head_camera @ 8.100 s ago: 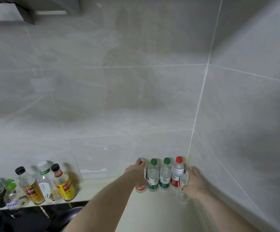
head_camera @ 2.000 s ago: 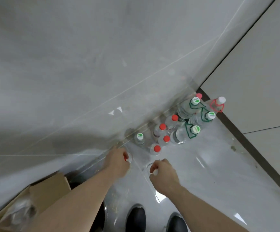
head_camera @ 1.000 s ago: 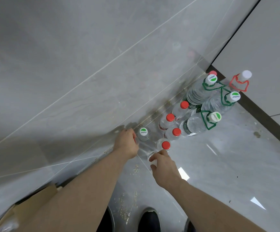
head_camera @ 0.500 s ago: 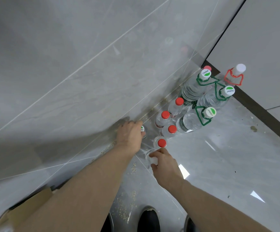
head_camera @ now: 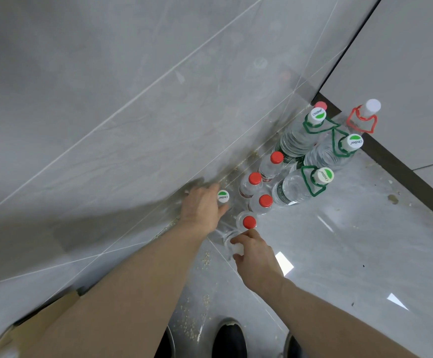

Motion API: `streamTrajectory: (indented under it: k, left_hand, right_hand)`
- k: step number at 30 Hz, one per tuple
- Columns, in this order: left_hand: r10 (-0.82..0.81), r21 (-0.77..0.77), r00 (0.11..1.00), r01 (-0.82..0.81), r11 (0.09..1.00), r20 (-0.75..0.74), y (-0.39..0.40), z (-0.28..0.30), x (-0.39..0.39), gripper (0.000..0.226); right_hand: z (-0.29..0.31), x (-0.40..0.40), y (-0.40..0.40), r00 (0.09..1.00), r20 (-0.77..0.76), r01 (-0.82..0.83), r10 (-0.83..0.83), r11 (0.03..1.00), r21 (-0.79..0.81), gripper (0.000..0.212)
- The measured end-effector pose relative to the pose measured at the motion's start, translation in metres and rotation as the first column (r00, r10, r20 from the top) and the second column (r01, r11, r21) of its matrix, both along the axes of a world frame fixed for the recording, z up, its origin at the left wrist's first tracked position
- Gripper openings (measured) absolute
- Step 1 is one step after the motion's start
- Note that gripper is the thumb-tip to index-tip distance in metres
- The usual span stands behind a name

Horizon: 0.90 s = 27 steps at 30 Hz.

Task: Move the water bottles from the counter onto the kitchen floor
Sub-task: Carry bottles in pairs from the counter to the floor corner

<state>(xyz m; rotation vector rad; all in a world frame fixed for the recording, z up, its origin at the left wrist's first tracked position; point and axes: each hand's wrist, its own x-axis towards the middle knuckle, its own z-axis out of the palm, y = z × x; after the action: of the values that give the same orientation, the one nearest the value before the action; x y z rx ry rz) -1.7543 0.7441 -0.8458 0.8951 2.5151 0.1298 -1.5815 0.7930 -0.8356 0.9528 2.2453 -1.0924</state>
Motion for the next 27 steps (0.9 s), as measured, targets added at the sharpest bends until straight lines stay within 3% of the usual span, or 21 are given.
streamTrajectory:
  k: [3, 6, 14, 19, 27]
  left_hand:
    - [0.015, -0.180, 1.000, -0.010, 0.984, 0.024, -0.024, -0.004, -0.007, 0.048]
    - [0.087, -0.280, 0.993, -0.062, 0.958, 0.077, -0.044, -0.012, -0.011, 0.034]
    - [0.210, -0.164, 0.977, -0.201, 0.966, 0.040, -0.031, -0.004, -0.002, 0.008]
    - [0.257, -0.122, 0.959, -0.242, 0.962, 0.120, -0.023, 0.002, 0.011, 0.019]
    - [0.185, -0.101, 0.974, -0.172, 0.980, 0.131, -0.027, 0.013, 0.022, 0.026]
  right_hand:
    - [0.001, 0.001, 0.002, 1.000, 0.001, 0.004, -0.004, 1.000, -0.012, 0.037]
    - [0.001, 0.000, 0.002, 1.000, -0.006, 0.018, -0.018, 1.000, -0.025, 0.037]
    - [0.000, 0.003, 0.002, 0.999, -0.018, 0.030, -0.030, 0.999, -0.025, 0.036]
    - [0.003, 0.004, 0.004, 0.999, -0.014, 0.034, -0.035, 0.999, -0.035, 0.035]
    - [0.026, 0.011, 0.017, 0.998, -0.003, 0.056, -0.056, 0.998, -0.037, 0.037]
